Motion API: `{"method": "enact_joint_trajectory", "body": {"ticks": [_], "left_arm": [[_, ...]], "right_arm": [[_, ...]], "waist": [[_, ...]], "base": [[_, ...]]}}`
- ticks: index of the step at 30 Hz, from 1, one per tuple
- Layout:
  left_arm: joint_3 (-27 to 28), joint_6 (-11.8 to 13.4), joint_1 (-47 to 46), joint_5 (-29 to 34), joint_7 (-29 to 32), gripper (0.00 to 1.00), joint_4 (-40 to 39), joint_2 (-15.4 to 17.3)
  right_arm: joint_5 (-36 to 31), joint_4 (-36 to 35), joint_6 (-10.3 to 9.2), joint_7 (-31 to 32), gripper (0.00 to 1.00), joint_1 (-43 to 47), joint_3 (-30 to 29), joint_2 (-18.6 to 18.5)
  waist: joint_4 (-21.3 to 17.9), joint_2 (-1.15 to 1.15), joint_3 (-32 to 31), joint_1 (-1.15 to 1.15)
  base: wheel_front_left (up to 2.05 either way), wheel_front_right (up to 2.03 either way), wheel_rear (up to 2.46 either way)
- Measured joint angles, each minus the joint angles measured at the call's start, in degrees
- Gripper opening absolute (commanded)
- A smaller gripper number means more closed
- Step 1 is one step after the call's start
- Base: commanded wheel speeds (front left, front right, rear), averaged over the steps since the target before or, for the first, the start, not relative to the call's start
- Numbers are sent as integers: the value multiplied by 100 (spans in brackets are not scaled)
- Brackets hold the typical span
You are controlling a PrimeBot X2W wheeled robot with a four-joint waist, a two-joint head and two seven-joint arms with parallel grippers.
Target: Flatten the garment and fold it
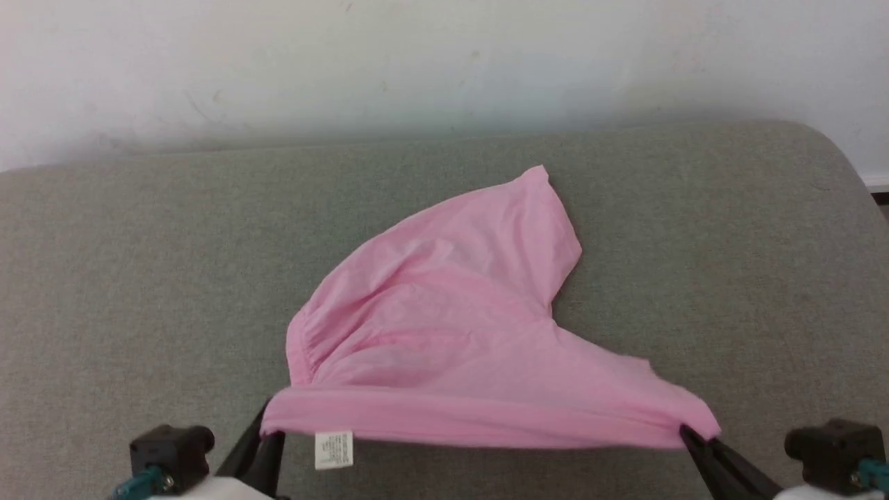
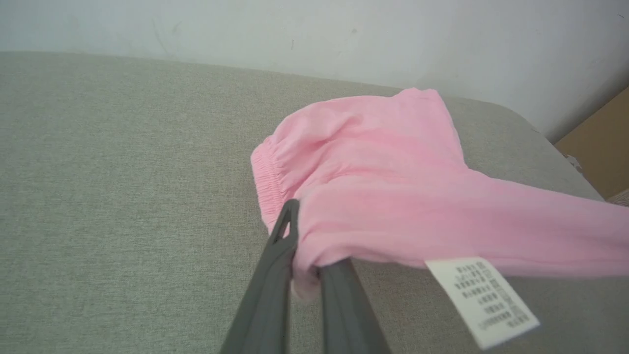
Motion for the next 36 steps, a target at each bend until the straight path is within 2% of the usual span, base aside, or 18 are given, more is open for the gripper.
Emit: {"method": "enact_joint_trajectory", "body": {"ticks": [3, 6, 11, 20, 23, 30, 31, 32, 33, 34, 36], "left_arm": [[66, -98, -301, -71, 60, 0, 110, 68], [82, -324, -861, -240, 113, 0, 503, 71], [204, -698, -1896, -704, 133, 0, 1373, -69], [-31, -1225, -3611, -786, 133, 0, 2630, -371], [-120, -1352, -4000, -789, 98, 0, 3005, -488], [-211, -1471, -4478, -791, -13, 0, 3624, -664], [-213, -1479, -4501, -808, -43, 0, 3689, -683], [-219, -1506, -4513, -811, -70, 14, 3743, -708], [-222, -1529, -4519, -821, -101, 48, 3788, -737], [-223, -1539, -4524, -836, -144, 100, 3829, -779], [-235, -1574, -4523, -918, -189, 100, 3910, -840]], "right_arm": [[21, 191, 0, -23, 0, -474, 67, -14], [138, 789, 0, -162, 0, -1398, 144, -133], [352, 2230, 0, -431, 0, -3157, 226, -129], [506, 4726, -1, -665, 0, -5963, 564, -312], [536, 5515, -1, -862, 0, -6591, 730, -387], [572, 6952, -1, -1560, 0, -7523, 1094, -442], [579, 7139, -1, -1675, 8, -7603, 1133, -450], [579, 7302, -1, -1815, 37, -7657, 1161, -456], [580, 7453, -1, -1952, 80, -7703, 1195, -461], [589, 7595, -1, -2078, 100, -7729, 1251, -471], [593, 7830, -1, -2379, 100, -7733, 1384, -483]], "waist": [[20, 0, 101, 0], [29, 0, 246, 1], [75, 0, 573, 1], [342, 0, 1336, 3], [474, 0, 1557, 3], [793, 0, 1931, 1], [833, 0, 1967, 2], [870, 0, 1997, 2], [905, 0, 2020, 2], [938, 0, 2036, 1], [982, 0, 2031, 2]], "base": [[0, 0, 0], [0, 0, 0], [0, 0, 0], [0, 0, 0], [0, 0, 0], [0, 0, 0], [0, 0, 0], [0, 0, 0], [0, 0, 0], [0, 0, 0], [0, 0, 0]]}}
